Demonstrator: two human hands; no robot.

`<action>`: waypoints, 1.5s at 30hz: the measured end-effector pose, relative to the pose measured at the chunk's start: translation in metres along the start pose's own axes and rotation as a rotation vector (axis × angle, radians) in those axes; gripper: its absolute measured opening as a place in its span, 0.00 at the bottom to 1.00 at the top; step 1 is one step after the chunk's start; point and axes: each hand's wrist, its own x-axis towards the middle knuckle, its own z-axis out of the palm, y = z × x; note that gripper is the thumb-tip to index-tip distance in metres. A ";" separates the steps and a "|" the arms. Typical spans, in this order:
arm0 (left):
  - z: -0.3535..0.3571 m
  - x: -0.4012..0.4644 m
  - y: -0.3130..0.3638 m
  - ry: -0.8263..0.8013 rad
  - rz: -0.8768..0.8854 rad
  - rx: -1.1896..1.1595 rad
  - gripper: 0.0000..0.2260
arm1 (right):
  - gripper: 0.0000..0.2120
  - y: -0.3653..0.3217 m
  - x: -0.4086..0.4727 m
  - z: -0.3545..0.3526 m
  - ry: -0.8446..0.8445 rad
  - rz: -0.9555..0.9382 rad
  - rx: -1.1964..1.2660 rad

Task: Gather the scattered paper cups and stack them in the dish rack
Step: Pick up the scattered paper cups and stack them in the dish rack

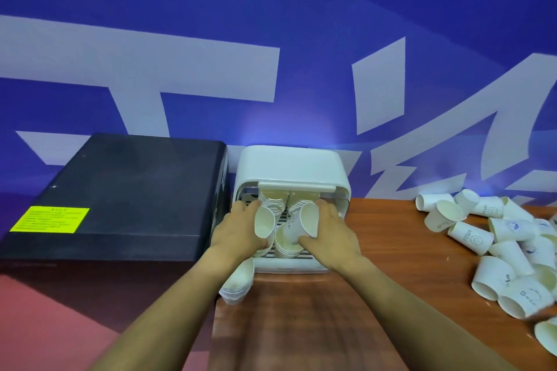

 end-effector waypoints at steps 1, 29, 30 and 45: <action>0.002 0.002 -0.001 -0.008 -0.001 0.000 0.36 | 0.37 0.000 0.001 0.002 -0.008 0.000 0.004; 0.047 0.036 -0.021 -0.252 -0.096 0.071 0.41 | 0.41 0.021 0.026 0.060 -0.287 0.050 0.067; 0.048 0.037 -0.021 -0.249 -0.101 0.060 0.40 | 0.41 0.022 0.026 0.061 -0.292 0.055 0.083; 0.035 -0.012 0.014 0.049 0.169 -0.056 0.30 | 0.33 0.067 -0.024 0.027 -0.134 0.110 0.343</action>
